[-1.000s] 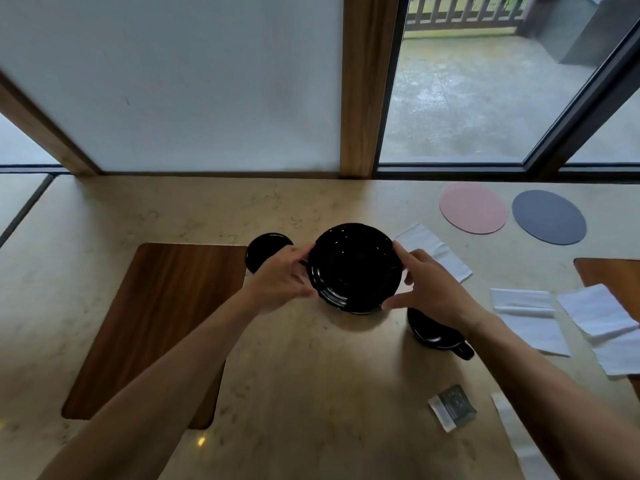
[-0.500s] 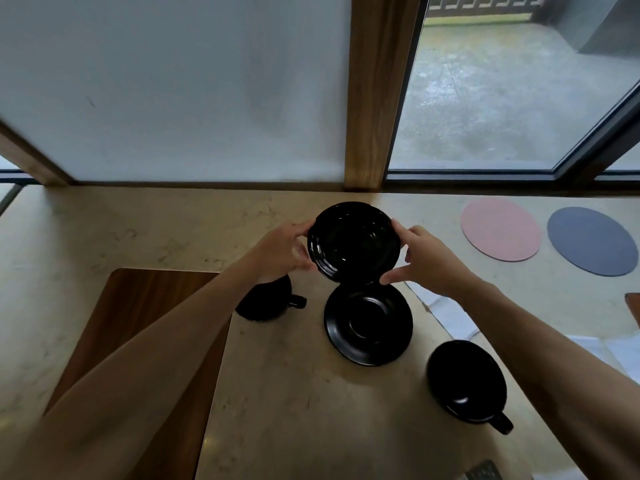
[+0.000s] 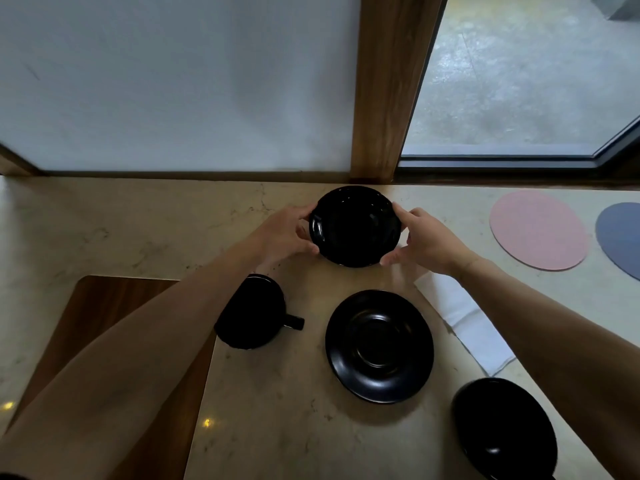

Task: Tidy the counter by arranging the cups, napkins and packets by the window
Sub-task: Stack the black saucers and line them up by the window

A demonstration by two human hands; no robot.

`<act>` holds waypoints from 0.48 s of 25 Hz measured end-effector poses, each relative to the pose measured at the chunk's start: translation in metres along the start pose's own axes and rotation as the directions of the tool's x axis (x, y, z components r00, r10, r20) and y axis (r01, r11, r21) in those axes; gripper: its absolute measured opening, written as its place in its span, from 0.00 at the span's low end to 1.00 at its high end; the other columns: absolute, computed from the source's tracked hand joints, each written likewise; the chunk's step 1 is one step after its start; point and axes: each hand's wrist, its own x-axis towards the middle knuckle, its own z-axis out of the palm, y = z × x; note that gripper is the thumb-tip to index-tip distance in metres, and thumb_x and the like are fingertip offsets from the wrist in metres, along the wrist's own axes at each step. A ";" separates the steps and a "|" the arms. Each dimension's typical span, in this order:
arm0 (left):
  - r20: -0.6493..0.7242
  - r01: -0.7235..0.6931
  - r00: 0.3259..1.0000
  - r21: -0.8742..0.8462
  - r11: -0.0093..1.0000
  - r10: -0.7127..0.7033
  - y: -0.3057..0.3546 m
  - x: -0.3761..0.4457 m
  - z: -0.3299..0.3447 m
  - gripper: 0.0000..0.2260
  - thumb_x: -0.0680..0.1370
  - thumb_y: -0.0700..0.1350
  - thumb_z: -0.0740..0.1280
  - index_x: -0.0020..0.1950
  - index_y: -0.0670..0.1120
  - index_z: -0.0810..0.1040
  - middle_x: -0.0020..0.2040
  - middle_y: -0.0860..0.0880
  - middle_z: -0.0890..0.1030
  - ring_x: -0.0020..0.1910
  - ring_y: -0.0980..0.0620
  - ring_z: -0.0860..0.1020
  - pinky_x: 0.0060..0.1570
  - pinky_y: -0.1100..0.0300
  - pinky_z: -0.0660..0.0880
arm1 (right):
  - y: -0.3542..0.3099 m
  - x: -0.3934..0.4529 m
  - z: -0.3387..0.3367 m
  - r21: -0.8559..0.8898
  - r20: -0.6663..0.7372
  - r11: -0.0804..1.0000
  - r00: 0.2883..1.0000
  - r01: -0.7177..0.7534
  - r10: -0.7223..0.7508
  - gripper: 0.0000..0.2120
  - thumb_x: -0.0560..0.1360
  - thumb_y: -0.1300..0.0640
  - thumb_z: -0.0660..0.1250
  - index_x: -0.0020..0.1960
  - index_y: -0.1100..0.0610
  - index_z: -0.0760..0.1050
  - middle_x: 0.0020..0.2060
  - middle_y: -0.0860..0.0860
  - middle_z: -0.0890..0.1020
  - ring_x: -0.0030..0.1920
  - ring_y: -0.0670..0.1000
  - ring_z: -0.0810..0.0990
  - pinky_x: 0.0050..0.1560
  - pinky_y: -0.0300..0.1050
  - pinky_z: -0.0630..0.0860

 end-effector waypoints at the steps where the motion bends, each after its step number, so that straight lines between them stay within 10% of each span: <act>1: -0.001 0.004 1.000 -0.001 1.000 -0.004 -0.003 0.005 0.001 0.37 0.67 0.40 0.77 0.73 0.57 0.67 0.53 0.55 0.80 0.37 0.59 0.77 0.47 0.58 0.76 | 0.001 0.005 0.000 -0.006 0.003 1.000 1.000 -0.005 0.005 0.49 0.67 0.51 0.78 0.78 0.49 0.51 0.64 0.56 0.71 0.56 0.54 0.72 0.60 0.47 0.72; 12: 0.000 0.040 0.999 0.049 0.998 -0.040 -0.018 0.033 -0.001 0.39 0.66 0.45 0.78 0.72 0.60 0.65 0.56 0.47 0.75 0.43 0.53 0.77 0.52 0.53 0.76 | 0.012 0.032 -0.001 -0.023 0.027 0.999 0.999 -0.038 0.038 0.50 0.66 0.47 0.77 0.78 0.51 0.51 0.66 0.57 0.71 0.63 0.59 0.71 0.64 0.50 0.71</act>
